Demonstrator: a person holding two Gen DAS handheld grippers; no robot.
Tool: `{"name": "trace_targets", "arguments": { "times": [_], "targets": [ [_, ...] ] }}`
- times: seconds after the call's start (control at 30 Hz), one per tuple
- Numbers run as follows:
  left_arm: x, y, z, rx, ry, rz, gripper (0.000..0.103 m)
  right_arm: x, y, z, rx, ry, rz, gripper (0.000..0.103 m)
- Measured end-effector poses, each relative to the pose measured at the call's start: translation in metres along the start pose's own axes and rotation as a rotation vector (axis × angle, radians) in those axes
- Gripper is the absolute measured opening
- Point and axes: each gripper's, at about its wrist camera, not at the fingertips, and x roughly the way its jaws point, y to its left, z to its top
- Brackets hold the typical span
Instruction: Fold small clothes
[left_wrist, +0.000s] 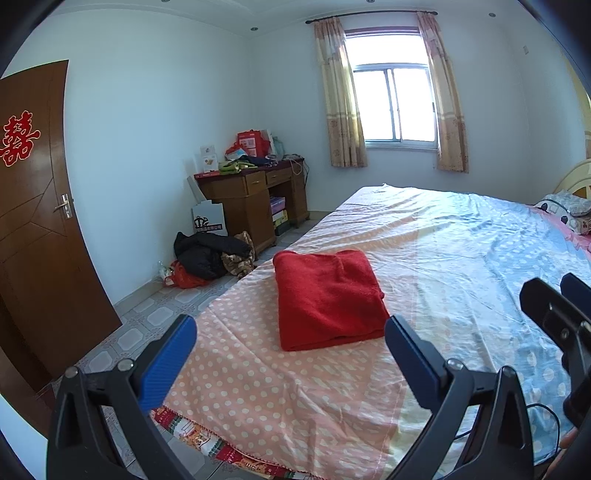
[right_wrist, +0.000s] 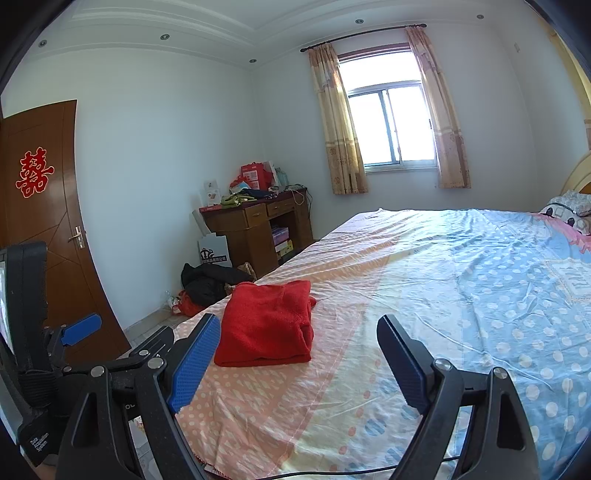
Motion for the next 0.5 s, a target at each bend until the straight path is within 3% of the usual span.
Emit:
{"name": "trace_targets", "arguments": {
  "times": [0.23, 0.5],
  "targets": [
    [0.0046, 0.0063, -0.0006, -0.05, 0.027, -0.035, 0.103, 0.0006, -0.0016, -0.0013, 0.004, 0.009, -0.005, 0.087],
    [0.0086, 0.0015, -0.0028, -0.005, 0.046, -0.003, 0.103, 0.0002, -0.0038, -0.0011, 0.01, 0.008, -0.005, 0.087]
  ]
}}
